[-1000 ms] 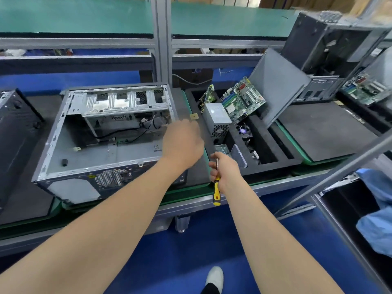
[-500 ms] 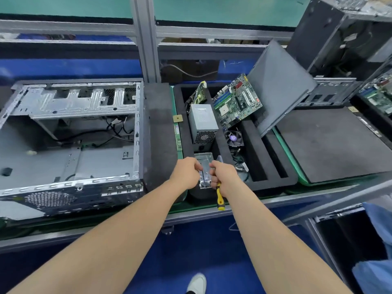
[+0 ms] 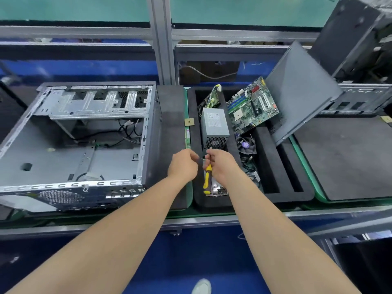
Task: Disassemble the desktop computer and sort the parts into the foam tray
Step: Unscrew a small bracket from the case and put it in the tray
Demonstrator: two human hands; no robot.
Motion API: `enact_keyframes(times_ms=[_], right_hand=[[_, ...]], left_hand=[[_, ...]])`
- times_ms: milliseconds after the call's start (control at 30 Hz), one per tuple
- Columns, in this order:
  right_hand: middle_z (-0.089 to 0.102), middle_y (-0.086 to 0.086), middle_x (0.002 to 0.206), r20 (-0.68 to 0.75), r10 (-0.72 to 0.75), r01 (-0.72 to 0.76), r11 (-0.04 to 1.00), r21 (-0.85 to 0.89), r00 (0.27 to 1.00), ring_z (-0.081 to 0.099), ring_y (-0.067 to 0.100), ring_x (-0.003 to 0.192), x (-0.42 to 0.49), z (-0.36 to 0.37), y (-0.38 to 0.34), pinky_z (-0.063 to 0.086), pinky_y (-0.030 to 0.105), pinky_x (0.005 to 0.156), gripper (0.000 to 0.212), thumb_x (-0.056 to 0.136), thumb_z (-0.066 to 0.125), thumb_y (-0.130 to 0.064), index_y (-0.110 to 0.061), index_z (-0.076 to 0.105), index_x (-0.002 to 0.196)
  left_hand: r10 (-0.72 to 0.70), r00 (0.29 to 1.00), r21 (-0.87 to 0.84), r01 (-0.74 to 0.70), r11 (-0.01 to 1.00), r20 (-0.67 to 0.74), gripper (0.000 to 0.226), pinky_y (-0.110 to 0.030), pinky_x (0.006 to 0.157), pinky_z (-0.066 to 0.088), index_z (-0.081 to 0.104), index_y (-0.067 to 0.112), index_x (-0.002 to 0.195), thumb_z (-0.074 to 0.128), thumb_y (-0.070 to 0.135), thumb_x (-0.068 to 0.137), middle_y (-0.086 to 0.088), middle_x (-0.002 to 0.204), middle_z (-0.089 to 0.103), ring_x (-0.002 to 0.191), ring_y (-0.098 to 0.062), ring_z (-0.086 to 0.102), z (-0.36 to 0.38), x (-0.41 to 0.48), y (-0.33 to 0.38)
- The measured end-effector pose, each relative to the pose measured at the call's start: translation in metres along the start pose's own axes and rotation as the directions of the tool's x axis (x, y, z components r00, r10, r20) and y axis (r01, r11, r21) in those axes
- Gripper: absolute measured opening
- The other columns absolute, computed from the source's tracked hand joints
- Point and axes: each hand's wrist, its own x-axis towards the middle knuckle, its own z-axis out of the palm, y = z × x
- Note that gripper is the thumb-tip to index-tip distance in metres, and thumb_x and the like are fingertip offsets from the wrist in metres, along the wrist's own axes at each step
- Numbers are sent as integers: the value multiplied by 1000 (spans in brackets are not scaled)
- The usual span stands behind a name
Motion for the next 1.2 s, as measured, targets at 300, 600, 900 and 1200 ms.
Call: enact_keyframes(times_ms=[300, 600, 900, 1200], right_hand=[[64, 22, 92, -120, -11, -9, 987, -161, 993, 71, 31, 79, 16, 28, 33, 62, 39, 62, 15, 104, 50, 3, 7, 57, 117], [73, 20, 82, -188, -92, 11, 920, -391, 978, 77, 30, 69, 18, 13, 41, 66, 41, 69, 18, 94, 76, -5, 6, 64, 87], [68, 16, 84, -159, -92, 28, 931, -365, 983, 73, 33, 79, 0, 7, 40, 65, 42, 74, 19, 99, 70, -9, 0, 60, 87], [73, 2, 100, -100, -563, 427, 720, -547, 821, 70, 25, 100, -41, 60, -1, 54, 35, 77, 15, 93, 69, -24, -16, 68, 106]], left_hand=[[-103, 988, -100, 92, 991, -112, 25, -25, 83, 47, 71, 17, 114, 54, 8, 99, -2, 121, 69, 101, -17, 60, -14, -8, -26], [-14, 1000, 249, 18, 968, -16, 33, -40, 87, 54, 66, 26, 116, 68, 8, 88, -2, 119, 60, 106, -26, 60, -12, -20, -33], [41, 999, 364, -38, 930, -3, 41, -40, 97, 47, 57, 20, 125, 69, 15, 86, -7, 126, 56, 117, -29, 54, -18, -22, -16], [340, 937, 9, -340, 940, -77, 40, -29, 100, 43, 62, 15, 130, 47, 1, 96, -7, 132, 57, 118, -21, 57, -86, -16, 28]])
